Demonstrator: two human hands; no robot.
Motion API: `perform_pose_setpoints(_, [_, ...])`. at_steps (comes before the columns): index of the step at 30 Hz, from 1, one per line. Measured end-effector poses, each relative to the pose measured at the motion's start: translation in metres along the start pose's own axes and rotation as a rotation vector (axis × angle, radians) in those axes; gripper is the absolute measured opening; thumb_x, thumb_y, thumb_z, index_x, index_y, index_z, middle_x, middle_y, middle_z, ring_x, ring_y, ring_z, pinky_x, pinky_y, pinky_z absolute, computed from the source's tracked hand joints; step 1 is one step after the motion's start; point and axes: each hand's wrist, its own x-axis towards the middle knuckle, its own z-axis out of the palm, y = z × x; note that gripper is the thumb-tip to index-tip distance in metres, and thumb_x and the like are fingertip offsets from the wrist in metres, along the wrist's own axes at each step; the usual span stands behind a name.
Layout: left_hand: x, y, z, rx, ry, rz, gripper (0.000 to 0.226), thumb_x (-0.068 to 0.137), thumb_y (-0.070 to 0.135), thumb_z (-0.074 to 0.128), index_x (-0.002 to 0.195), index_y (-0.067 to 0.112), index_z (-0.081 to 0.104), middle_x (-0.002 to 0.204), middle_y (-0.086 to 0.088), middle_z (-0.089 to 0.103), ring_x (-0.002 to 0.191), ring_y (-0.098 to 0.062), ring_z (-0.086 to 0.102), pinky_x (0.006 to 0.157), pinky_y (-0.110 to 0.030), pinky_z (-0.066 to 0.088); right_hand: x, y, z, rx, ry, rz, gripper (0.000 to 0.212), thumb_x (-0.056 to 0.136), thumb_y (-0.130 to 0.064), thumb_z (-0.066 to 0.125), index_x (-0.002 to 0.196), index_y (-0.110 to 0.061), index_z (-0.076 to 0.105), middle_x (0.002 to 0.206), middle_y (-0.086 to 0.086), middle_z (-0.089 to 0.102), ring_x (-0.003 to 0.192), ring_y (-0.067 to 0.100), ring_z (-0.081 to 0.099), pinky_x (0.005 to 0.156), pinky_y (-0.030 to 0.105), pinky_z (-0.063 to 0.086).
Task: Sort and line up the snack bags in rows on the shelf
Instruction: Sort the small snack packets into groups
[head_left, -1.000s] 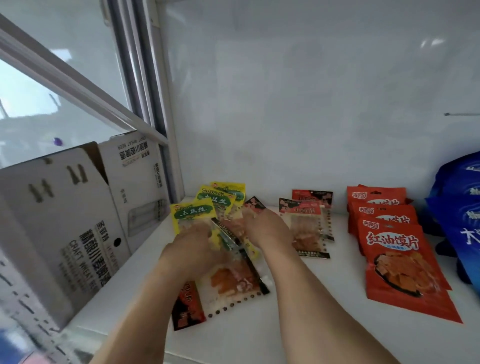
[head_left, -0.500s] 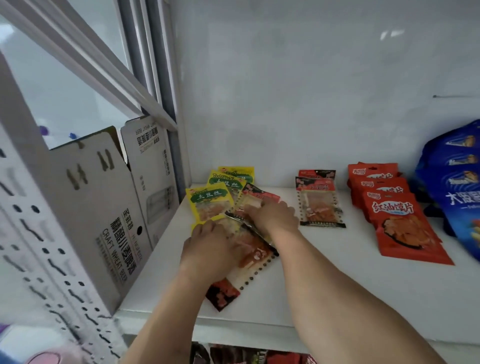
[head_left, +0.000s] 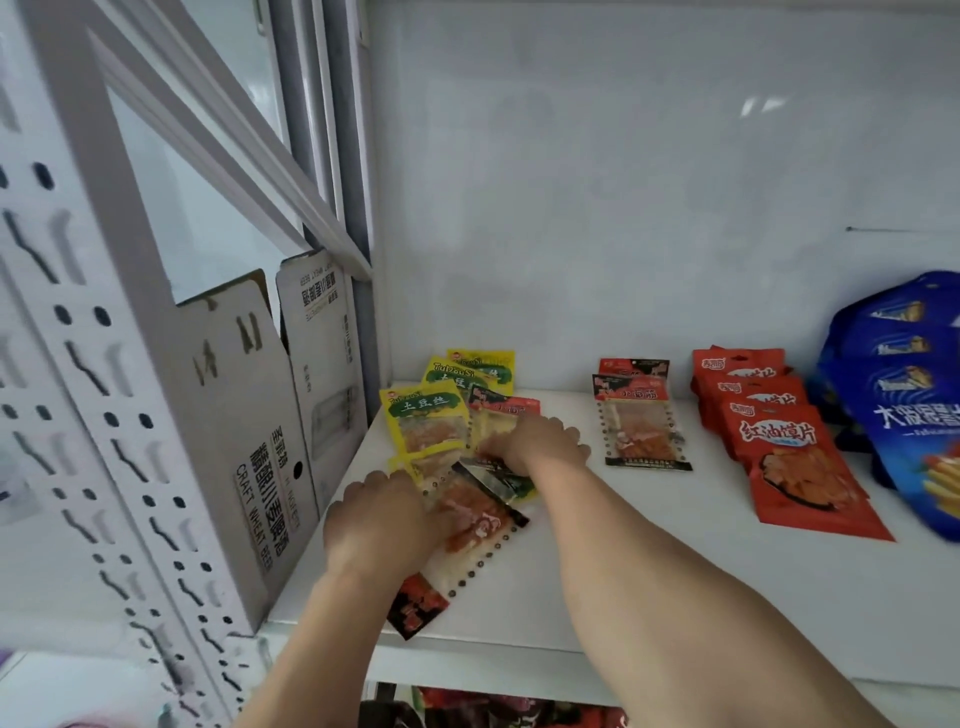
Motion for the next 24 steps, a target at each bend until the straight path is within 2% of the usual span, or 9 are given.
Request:
perform_pose_setpoints(5, [-0.001,0.0,-0.007,-0.146,-0.015,-0.015,0.06,0.085,0.062,0.063,0.123,0.017,0.051,0.119,-0.005,0.055,0.109,-0.027,0.061,0.088,-0.036,0.052,-0.001,0.005,-0.008,0.036,0.012,0.03,0.101,0.069,-0.071,0.074,0.145,-0.016,0.038,0.143,0.009,0.052,0.132,0.032,0.048,0.101,0.039,0.042])
perform_pose_setpoints(8, [0.002,-0.003,-0.012,-0.261,-0.074,-0.026,0.058,0.085,0.051,0.07,0.126,0.016,0.05,0.122,-0.004,0.06,0.106,-0.024,0.06,0.09,-0.037,0.054,0.0,0.009,-0.009,0.117,-0.023,0.053,0.097,0.07,-0.064,0.078,0.142,-0.011,0.04,0.138,0.012,0.054,0.127,0.031,0.051,0.098,0.037,0.048])
perform_pose_setpoints(10, [0.002,-0.005,-0.016,-0.326,-0.117,-0.026,0.057,0.087,0.045,0.073,0.129,0.013,0.05,0.123,-0.005,0.061,0.104,-0.023,0.058,0.091,-0.035,0.052,0.0,0.013,-0.009,0.165,-0.02,0.044,0.091,0.079,-0.058,0.075,0.145,-0.009,0.036,0.139,0.017,0.049,0.129,0.031,0.045,0.088,0.034,0.045])
perform_pose_setpoints(12, [0.003,-0.007,-0.017,-0.403,-0.129,-0.007,0.044,0.088,0.039,0.074,0.117,0.013,0.055,0.109,-0.004,0.06,0.093,-0.02,0.056,0.085,-0.033,0.05,-0.002,0.017,-0.008,0.224,-0.006,0.019,0.082,0.086,-0.052,0.071,0.145,-0.009,0.035,0.14,0.019,0.045,0.13,0.031,0.042,0.08,0.033,0.04])
perform_pose_setpoints(14, [0.003,-0.011,-0.016,-0.479,-0.124,0.0,0.034,0.089,0.037,0.074,0.102,0.014,0.053,0.099,-0.002,0.059,0.085,-0.019,0.057,0.078,-0.032,0.048,-0.004,0.021,-0.009,0.258,-0.003,-0.017,0.077,0.086,-0.05,0.073,0.141,-0.008,0.04,0.137,0.019,0.049,0.131,0.031,0.042,0.084,0.034,0.042])
perform_pose_setpoints(18, [0.004,-0.015,-0.012,-0.597,-0.05,-0.057,0.029,0.095,0.039,0.065,0.105,0.014,0.054,0.107,-0.008,0.067,0.096,-0.028,0.065,0.087,-0.039,0.055,-0.012,0.024,-0.014,0.271,-0.029,-0.08,0.069,0.078,-0.047,0.081,0.128,-0.006,0.056,0.127,0.013,0.063,0.12,0.031,0.056,0.098,0.039,0.05])
perform_pose_setpoints(20, [0.005,-0.014,-0.012,-0.486,-0.026,-0.073,0.039,0.096,0.04,0.06,0.122,0.013,0.049,0.115,-0.01,0.067,0.102,-0.03,0.065,0.088,-0.038,0.054,-0.017,0.027,-0.018,0.309,-0.031,-0.101,0.059,0.078,-0.04,0.083,0.122,-0.007,0.06,0.124,0.012,0.067,0.113,0.029,0.062,0.095,0.037,0.052])
perform_pose_setpoints(22, [0.005,-0.014,-0.012,-0.31,0.016,-0.055,0.058,0.096,0.043,0.057,0.142,0.016,0.035,0.131,-0.01,0.062,0.115,-0.032,0.061,0.094,-0.041,0.052,-0.023,0.031,-0.022,0.346,-0.03,-0.102,0.058,0.081,-0.034,0.083,0.126,-0.008,0.059,0.129,0.011,0.065,0.115,0.029,0.062,0.089,0.03,0.05])
perform_pose_setpoints(24, [0.007,-0.011,-0.013,-0.153,0.115,0.069,0.068,0.098,0.038,0.056,0.155,0.024,0.022,0.154,-0.006,0.042,0.138,-0.031,0.042,0.106,-0.045,0.042,-0.029,0.036,-0.025,0.382,-0.03,-0.092,0.062,0.083,-0.03,0.081,0.134,-0.006,0.055,0.136,0.012,0.06,0.121,0.029,0.058,0.084,0.026,0.042])
